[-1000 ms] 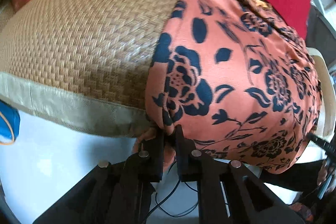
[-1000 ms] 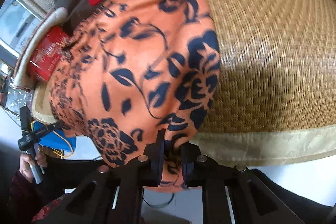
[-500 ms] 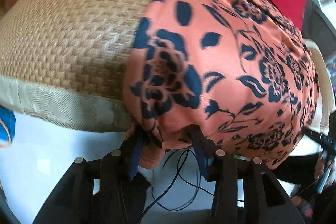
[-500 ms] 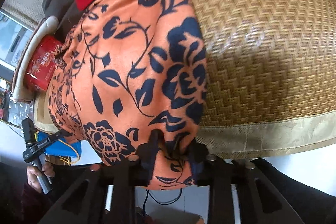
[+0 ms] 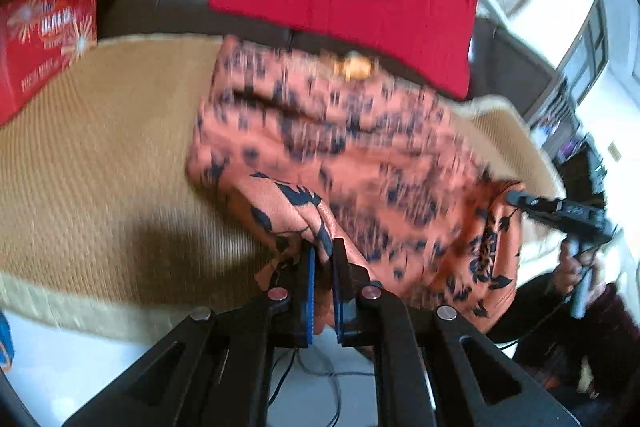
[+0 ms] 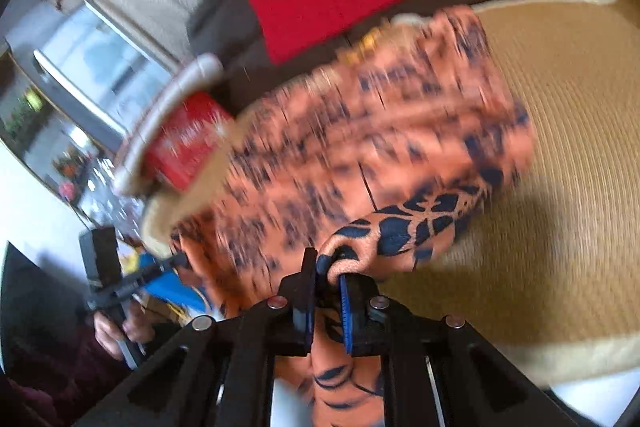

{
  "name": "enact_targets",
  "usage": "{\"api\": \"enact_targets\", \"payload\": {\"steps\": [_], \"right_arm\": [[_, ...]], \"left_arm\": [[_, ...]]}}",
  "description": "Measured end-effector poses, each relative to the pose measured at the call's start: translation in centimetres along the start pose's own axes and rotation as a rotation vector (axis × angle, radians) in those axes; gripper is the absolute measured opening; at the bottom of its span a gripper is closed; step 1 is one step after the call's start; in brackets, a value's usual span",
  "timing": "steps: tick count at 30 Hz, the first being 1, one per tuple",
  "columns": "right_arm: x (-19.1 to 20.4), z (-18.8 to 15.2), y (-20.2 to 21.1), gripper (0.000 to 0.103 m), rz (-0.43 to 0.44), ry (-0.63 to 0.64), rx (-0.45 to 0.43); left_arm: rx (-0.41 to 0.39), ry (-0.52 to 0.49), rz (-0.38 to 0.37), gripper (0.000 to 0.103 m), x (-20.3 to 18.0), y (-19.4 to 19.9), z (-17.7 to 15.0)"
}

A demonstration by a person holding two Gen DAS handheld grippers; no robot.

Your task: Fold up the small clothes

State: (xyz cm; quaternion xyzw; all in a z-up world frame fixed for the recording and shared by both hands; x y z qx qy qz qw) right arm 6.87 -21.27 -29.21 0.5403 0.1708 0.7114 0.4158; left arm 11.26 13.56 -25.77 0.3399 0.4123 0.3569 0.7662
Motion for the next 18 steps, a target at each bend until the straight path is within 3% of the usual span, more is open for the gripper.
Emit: {"api": "enact_targets", "payload": {"steps": [6,10,15,18], "right_arm": [[-2.2,8.4,2.1,0.011,0.053,-0.106,-0.162],[-5.6,14.3,1.6,0.011,0.074,-0.224,-0.245],[-11.4,19.7,-0.1,0.011,0.108,-0.375,-0.299],[-13.7,21.6,-2.5,0.011,0.107,-0.427,-0.276]], "left_arm": [[-0.147,0.092,-0.009,0.004,2.6,2.7,7.5],[-0.195,0.178,0.019,0.002,5.8,1.4,13.4],[-0.141,0.221,0.084,0.002,8.3,-4.2,19.5],[-0.12,0.212,0.113,0.002,8.4,-5.2,20.2]]}}
Point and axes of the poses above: each gripper's, at about its wrist camera, not at the fingertips, and y roughly against the way its jaws point, x to its left, z to its top, the point moved 6 cm from there along -y, roughly the way its jaws point, and after that the axes turned 14 degrees about x, right-handed, at the moved point
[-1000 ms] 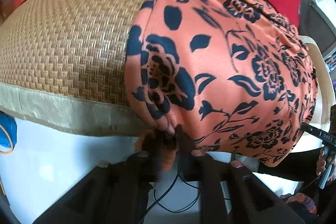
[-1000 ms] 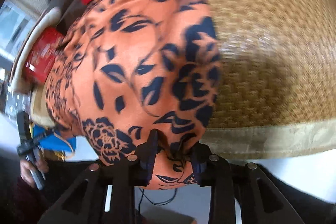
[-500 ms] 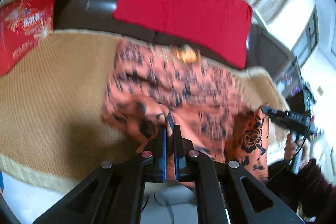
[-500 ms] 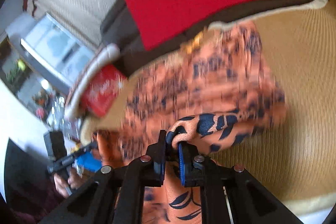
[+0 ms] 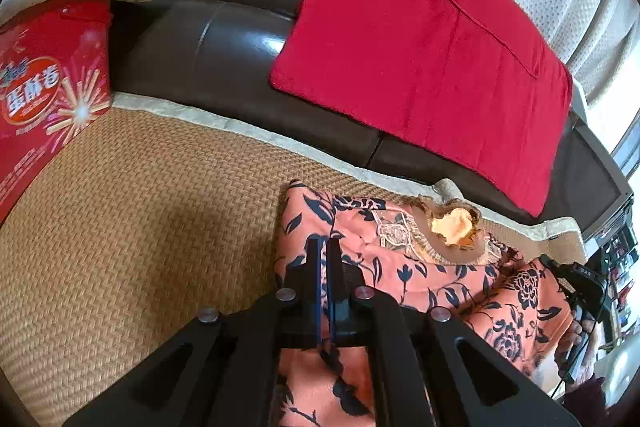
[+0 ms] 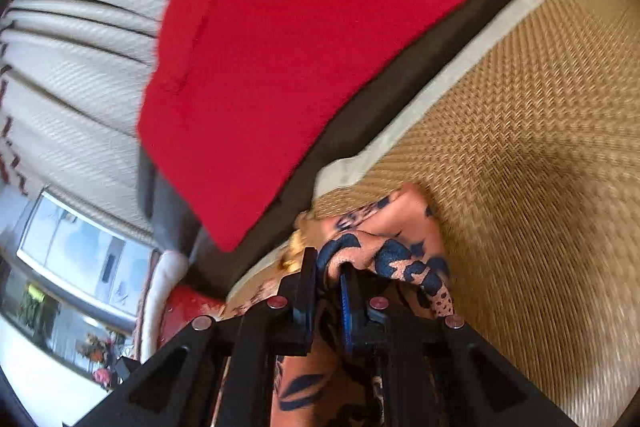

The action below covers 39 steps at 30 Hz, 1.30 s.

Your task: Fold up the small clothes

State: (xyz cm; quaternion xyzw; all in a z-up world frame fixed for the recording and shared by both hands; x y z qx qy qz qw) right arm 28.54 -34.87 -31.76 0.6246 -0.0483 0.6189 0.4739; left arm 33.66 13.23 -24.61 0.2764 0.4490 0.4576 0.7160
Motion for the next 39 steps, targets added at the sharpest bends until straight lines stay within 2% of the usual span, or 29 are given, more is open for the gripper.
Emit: {"api": "enact_targets", "payload": {"steps": [3,6,8,10,13,16,20,21,22,23,25,27,30,31,35,39], "right_arm": [[-0.5,0.3,-1.3,0.011,0.018,-0.04,0.033],[-0.2,0.3,-1.2,0.011,0.003,-0.004,0.035],[0.0,-0.3,-1.4,0.011,0.003,0.006,0.034],[-0.1,-0.8,-1.3,0.011,0.003,-0.001,0.032],[-0.4,-1.5,-0.6,0.011,-0.012,0.007,0.026],[-0.3,-2.1,0.1,0.011,-0.021,0.016,0.018],[-0.1,-2.5,0.4,0.011,-0.036,0.034,0.016],[0.0,-2.5,0.5,0.011,-0.039,0.039,0.015],[0.0,-2.6,0.7,0.011,-0.042,0.044,0.014],[0.0,-2.7,0.8,0.011,-0.041,0.047,0.013],[0.1,-2.7,1.1,0.011,-0.033,0.05,0.01],[0.1,-2.5,1.4,0.011,-0.02,0.049,0.005],[0.4,-2.1,1.7,0.011,0.008,0.056,-0.018],[0.6,-1.9,1.7,0.011,0.018,0.055,-0.028],[0.6,-0.1,1.3,0.011,0.064,0.02,-0.061],[-0.8,2.0,0.2,0.011,0.155,-0.104,-0.095]], "left_arm": [[-0.005,0.091,0.026,0.004,1.3,0.7,-1.4],[0.043,0.185,0.033,0.012,2.9,1.4,-3.5],[0.053,0.176,0.049,0.028,2.5,2.1,-4.3],[0.039,0.178,0.044,0.067,1.7,3.3,-5.2],[0.031,0.154,-0.043,0.073,-0.5,4.1,-6.8],[0.06,0.146,-0.022,0.078,-1.7,3.1,-7.6],[0.093,0.135,0.051,0.078,-2.3,0.3,-8.1],[0.073,0.109,0.064,0.06,-2.6,0.0,-8.1],[0.064,0.083,0.073,0.015,-3.0,-0.3,-8.1],[0.082,0.068,0.08,0.0,-3.3,-0.8,-8.0],[0.073,0.057,0.074,0.003,-3.7,-0.9,-7.7],[0.02,0.024,0.105,0.002,-4.5,0.0,-6.8],[-0.057,0.025,0.06,0.003,-5.2,2.1,-4.1],[-0.063,0.022,0.043,0.002,-5.4,2.5,-2.7],[-0.046,0.029,0.049,0.003,-5.3,2.1,2.3],[-0.005,0.065,0.075,0.003,-3.9,-1.2,7.5]]}}
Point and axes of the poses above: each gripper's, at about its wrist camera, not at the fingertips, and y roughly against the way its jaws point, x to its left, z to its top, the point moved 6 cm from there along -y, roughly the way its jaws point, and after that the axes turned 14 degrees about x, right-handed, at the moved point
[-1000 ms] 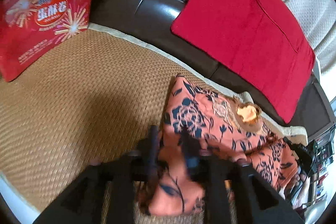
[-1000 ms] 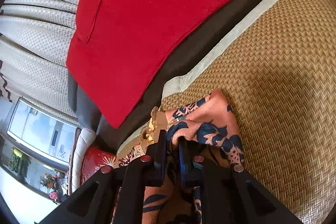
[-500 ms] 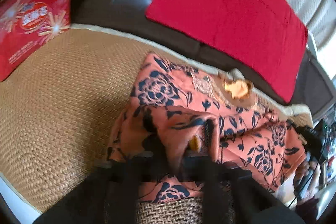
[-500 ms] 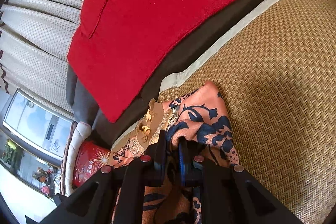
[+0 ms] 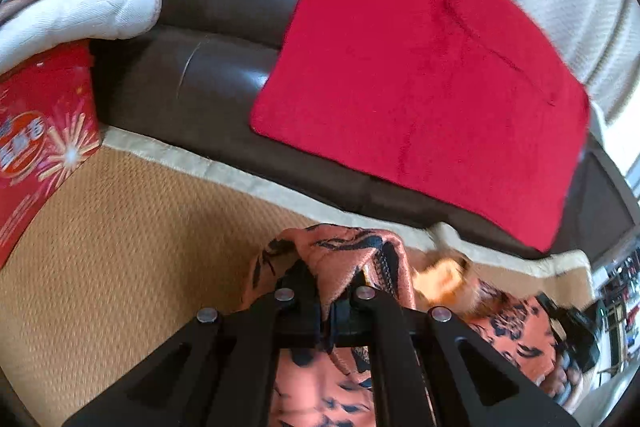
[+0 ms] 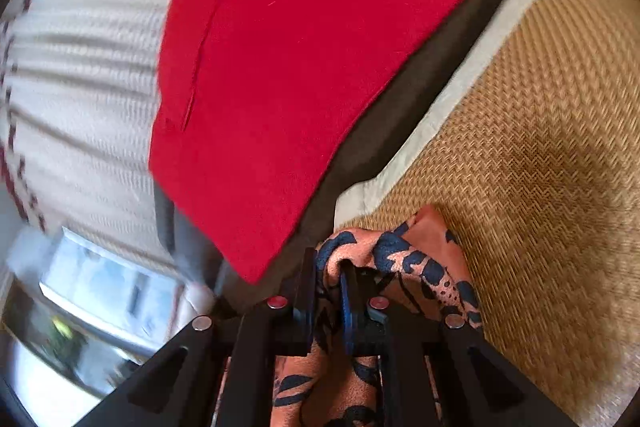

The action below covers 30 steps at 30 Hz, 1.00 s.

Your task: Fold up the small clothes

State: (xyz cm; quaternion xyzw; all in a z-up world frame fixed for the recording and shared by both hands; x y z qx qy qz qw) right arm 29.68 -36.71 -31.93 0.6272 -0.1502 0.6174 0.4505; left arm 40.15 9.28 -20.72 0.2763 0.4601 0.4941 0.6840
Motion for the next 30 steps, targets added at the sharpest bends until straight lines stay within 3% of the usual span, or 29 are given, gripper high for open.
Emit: {"api": "enact_targets", "payload": {"steps": [2,8,12,13,14,15,16,21,24,25,27,28,30], "right_arm": [[-0.8,0.7,-0.5,0.014,0.008,-0.046,-0.01],[-3.3,1.5,-2.7,0.02,-0.037,-0.175,0.069],[-3.1,1.8,-2.7,0.028,-0.011,-0.191,0.115],[-2.2,1.9,-2.4,0.038,-0.022,-0.158,0.133],[-1.2,1.8,-1.9,0.064,-0.024,-0.118,0.143],[-0.2,1.7,-1.4,0.077,-0.022,-0.083,0.143],[0.6,1.4,-0.9,0.082,-0.024,-0.05,0.143],[3.6,-1.4,-0.2,0.08,-0.028,0.096,0.274],[2.6,-3.3,-2.2,0.078,-0.124,0.09,0.342],[2.1,-3.7,-3.2,0.072,-0.15,0.078,0.363],[1.8,-4.1,-4.8,0.047,-0.155,0.076,0.386],[1.9,-4.2,-5.3,0.023,-0.168,0.08,0.394],[2.3,-4.0,-5.9,0.017,-0.171,0.098,0.384]], "left_arm": [[0.052,0.035,-0.021,0.003,0.6,-2.9,1.5],[0.238,0.148,0.082,0.003,5.3,-12.4,1.3],[0.181,0.201,-0.014,0.003,6.4,-12.0,0.6],[0.174,0.198,-0.014,0.003,6.5,-11.8,0.4],[0.169,0.196,-0.013,0.003,6.6,-11.6,0.1],[0.159,0.198,-0.012,0.003,6.8,-11.5,-0.3],[0.149,0.201,-0.014,0.003,7.0,-11.3,-0.7],[0.06,0.201,-0.011,0.003,7.2,-10.7,-2.3],[0.028,0.163,0.037,0.003,6.6,-10.6,-2.9],[0.02,0.148,0.056,0.003,6.4,-10.6,-2.8],[0.002,0.114,0.09,0.003,5.9,-10.7,-3.0],[-0.007,0.099,0.105,0.003,5.5,-10.7,-3.1],[-0.028,0.091,0.112,0.003,5.1,-10.8,-3.3]]}}
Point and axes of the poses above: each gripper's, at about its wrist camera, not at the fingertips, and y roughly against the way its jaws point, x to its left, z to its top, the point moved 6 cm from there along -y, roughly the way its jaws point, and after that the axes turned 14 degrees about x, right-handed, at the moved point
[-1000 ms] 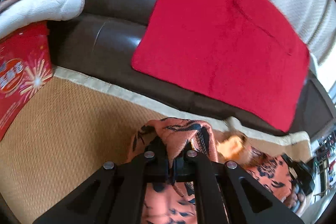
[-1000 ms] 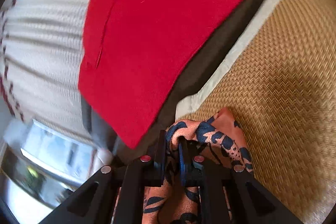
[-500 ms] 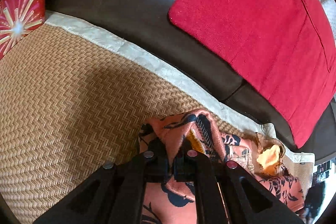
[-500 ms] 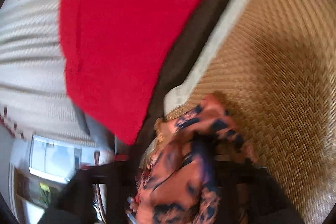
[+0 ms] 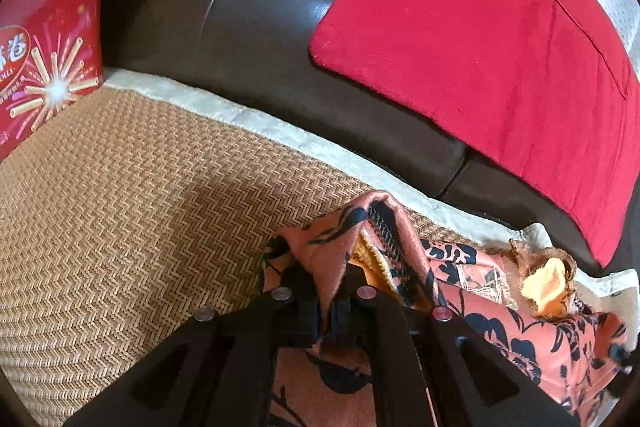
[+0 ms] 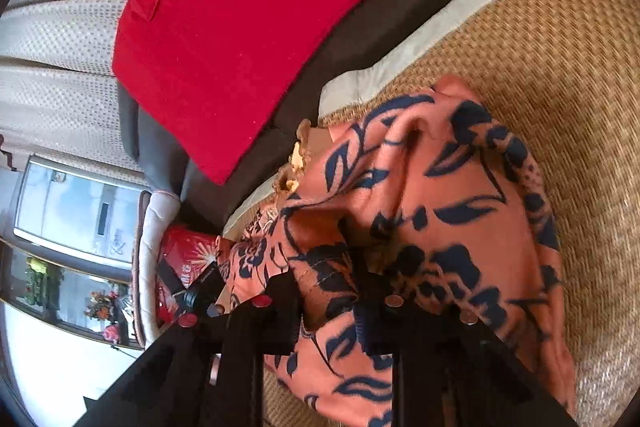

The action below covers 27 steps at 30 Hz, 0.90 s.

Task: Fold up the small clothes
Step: 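Fold the blouse over again with both grippers toward the collar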

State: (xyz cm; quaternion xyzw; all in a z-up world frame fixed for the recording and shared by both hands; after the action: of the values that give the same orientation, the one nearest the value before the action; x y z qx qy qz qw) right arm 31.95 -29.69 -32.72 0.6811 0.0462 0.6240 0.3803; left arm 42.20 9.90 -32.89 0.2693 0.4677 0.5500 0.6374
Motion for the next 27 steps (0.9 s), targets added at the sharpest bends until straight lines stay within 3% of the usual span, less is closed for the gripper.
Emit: {"api": "enact_targets", "payload": {"steps": [2,4,7,10,11,12,13,17,20,22,23,25,27], "right_arm": [[1.4,0.9,0.4,0.015,0.054,0.035,-0.041],[2.8,2.3,1.7,0.015,0.166,0.052,-0.122],[1.9,4.6,3.0,0.016,0.332,-0.035,-0.273],[-1.1,6.4,2.1,0.026,0.41,-0.198,-0.342],[-1.7,6.8,1.8,0.041,0.427,-0.228,-0.344],[-2.0,7.2,0.9,0.057,0.435,-0.264,-0.346],[-2.1,7.5,0.7,0.084,0.433,-0.28,-0.356],[-0.3,8.0,1.3,0.086,0.366,-0.191,-0.405],[-0.1,7.5,3.0,0.086,0.398,-0.151,-0.43],[0.1,6.8,3.4,0.085,0.374,-0.125,-0.417],[0.3,6.4,3.4,0.084,0.34,-0.109,-0.411],[0.8,5.2,3.5,0.083,0.288,-0.074,-0.397],[0.9,3.9,3.7,0.083,0.254,-0.054,-0.38]], "left_arm": [[-0.019,0.008,-0.021,0.004,-0.2,0.3,-0.1],[-0.032,0.018,-0.054,0.005,-0.2,1.0,-1.0],[-0.032,0.044,-0.109,0.006,0.4,1.3,-1.4],[-0.029,0.065,-0.142,0.007,0.8,1.4,-1.7],[-0.029,0.068,-0.146,0.007,1.3,1.4,-1.6],[-0.029,0.069,-0.146,0.007,1.5,1.3,-1.5],[-0.028,0.067,-0.144,0.007,1.7,0.9,-1.4],[-0.005,0.075,-0.16,0.008,2.5,-0.3,-0.2],[0.032,0.101,-0.182,0.008,2.7,-0.9,1.1],[0.059,0.146,-0.218,0.01,2.9,-0.6,2.2],[0.068,0.198,-0.261,0.012,2.9,0.1,2.9],[0.058,0.28,-0.324,0.028,3.0,1.2,5.4],[-0.04,0.32,-0.337,0.034,3.1,4.1,8.7]]}}
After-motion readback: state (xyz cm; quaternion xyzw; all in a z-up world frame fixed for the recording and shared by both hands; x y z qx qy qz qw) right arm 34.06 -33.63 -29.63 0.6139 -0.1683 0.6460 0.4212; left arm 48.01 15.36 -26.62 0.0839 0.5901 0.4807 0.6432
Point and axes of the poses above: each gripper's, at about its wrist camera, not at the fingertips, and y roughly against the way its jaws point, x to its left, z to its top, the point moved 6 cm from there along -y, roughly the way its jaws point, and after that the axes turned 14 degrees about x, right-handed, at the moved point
